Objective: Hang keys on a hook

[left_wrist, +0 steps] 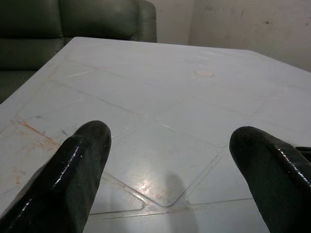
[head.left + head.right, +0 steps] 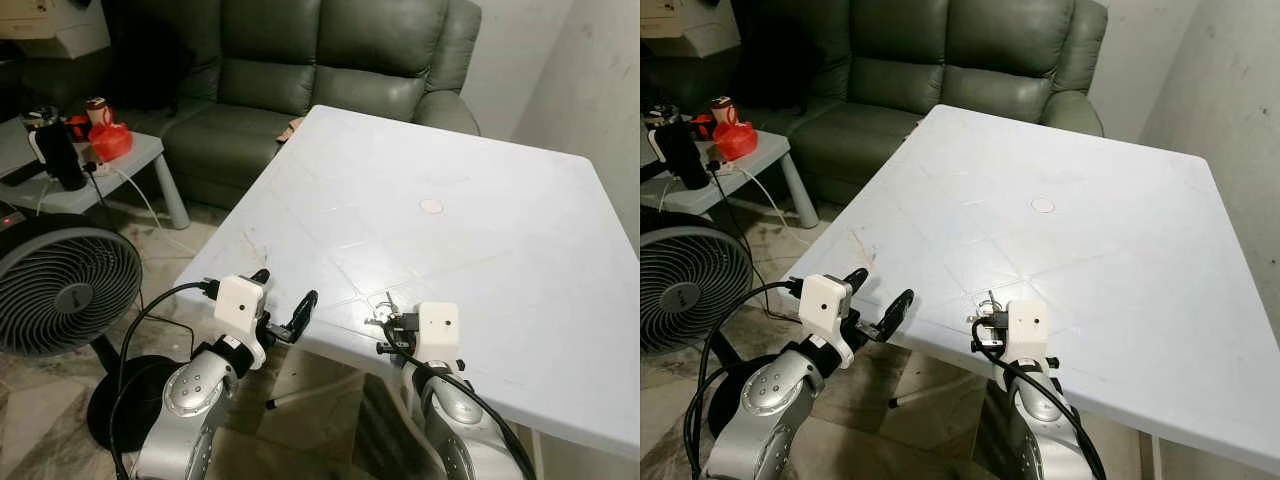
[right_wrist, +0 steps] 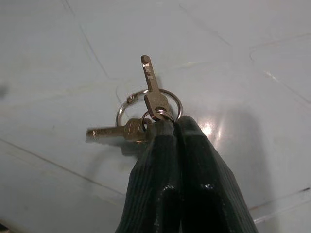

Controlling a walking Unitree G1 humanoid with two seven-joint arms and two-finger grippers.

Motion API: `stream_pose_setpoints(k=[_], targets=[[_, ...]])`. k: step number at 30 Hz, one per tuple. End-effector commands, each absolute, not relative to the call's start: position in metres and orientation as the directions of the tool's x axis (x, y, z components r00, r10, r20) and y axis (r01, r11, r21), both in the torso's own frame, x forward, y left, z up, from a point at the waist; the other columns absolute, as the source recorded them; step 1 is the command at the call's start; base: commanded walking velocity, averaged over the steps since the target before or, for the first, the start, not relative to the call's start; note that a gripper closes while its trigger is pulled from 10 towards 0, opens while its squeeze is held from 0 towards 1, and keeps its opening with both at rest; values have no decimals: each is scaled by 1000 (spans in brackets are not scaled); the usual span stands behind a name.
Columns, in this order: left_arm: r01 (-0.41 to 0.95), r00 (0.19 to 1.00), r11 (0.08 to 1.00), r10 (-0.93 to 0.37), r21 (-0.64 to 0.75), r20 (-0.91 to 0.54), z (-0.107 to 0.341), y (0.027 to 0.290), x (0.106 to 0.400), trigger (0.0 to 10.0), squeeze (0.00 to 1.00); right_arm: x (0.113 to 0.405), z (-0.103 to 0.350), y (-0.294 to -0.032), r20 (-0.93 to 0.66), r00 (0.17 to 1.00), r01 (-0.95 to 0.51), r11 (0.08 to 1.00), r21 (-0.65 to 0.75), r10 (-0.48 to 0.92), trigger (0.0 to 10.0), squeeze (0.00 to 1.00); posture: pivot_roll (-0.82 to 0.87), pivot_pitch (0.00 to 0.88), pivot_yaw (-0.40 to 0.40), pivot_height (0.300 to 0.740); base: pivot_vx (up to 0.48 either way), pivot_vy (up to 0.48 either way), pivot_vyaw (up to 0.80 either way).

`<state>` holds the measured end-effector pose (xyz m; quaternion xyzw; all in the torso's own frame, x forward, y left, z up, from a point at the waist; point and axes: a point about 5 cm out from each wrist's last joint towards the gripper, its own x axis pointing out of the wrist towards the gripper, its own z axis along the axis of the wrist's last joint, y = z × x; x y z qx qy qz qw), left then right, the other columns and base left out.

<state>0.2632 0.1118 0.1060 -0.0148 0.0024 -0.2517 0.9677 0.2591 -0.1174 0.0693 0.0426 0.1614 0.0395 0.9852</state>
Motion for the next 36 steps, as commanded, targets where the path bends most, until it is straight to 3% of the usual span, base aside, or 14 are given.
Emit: stream_pose_setpoints(k=[1,2,3,5,7,9,11,14,15,18,20,21,22,36], targets=[[500,866,866,-499,-13,13,109,111,265,10000,0,261,76,-122,-272,960,-28,989,142,66,3412,0,38,0,-37,740,0,0,0],[499,866,866,-499,-13,13,109,111,265,10000,0,261,76,-123,-267,962,-16,987,159,59,3412,0,38,0,-37,740,0,0,0],[499,866,866,-499,-13,13,110,111,265,10000,0,262,78,-125,-260,964,-11,987,161,53,2902,1000,38,0,-37,740,0,0,0],[499,867,867,-499,-12,14,110,111,265,10000,0,262,78,-126,-258,965,-11,988,156,51,5804,1000,38,0,-37,740,0,0,0],[499,867,866,-499,-12,14,109,111,266,10000,0,263,80,-127,-246,968,-4,988,155,43,1804,1000,41,0,-38,740,0,0,0],[500,866,866,-500,-11,14,109,111,265,10000,0,264,81,-127,-244,969,3,987,163,38,3098,1000,41,0,-38,740,0,0,0],[500,866,866,-500,-11,14,109,111,265,10000,0,265,83,-128,-232,972,11,986,165,28,0,969,41,0,-38,740,0,0,0],[499,866,866,-499,-11,14,110,111,265,10000,0,266,85,-128,-214,976,15,983,184,25,0,447,41,0,-38,740,0,0,0],[499,867,867,-499,-10,15,110,111,265,10000,0,267,89,-128,-183,983,10,980,199,27,0,0,41,0,-38,740,0,0,0],[498,867,867,-497,-11,17,110,110,266,10000,0,270,93,-129,-169,985,8,978,207,27,0,0,45,0,-39,740,0,0,0],[496,868,868,-496,-12,18,110,110,267,10000,0,272,91,-129,-192,981,-4,984,181,39,10000,0,46,0,-40,740,0,0,0],[496,868,868,-496,-12,19,111,110,267,10000,0,272,90,-128,-191,980,-9,979,202,48,10000,0,46,0,-40,740,0,0,0],[495,869,869,-495,-12,20,111,110,267,10000,0,272,91,-128,-176,983,-13,972,235,56,10000,1000,46,0,-40,740,0,0,0],[485,874,874,-485,-19,26,112,110,268,10000,0,274,93,-126,-193,980,3,967,255,48,10000,1000,46,0,-45,740,0,0,0]])
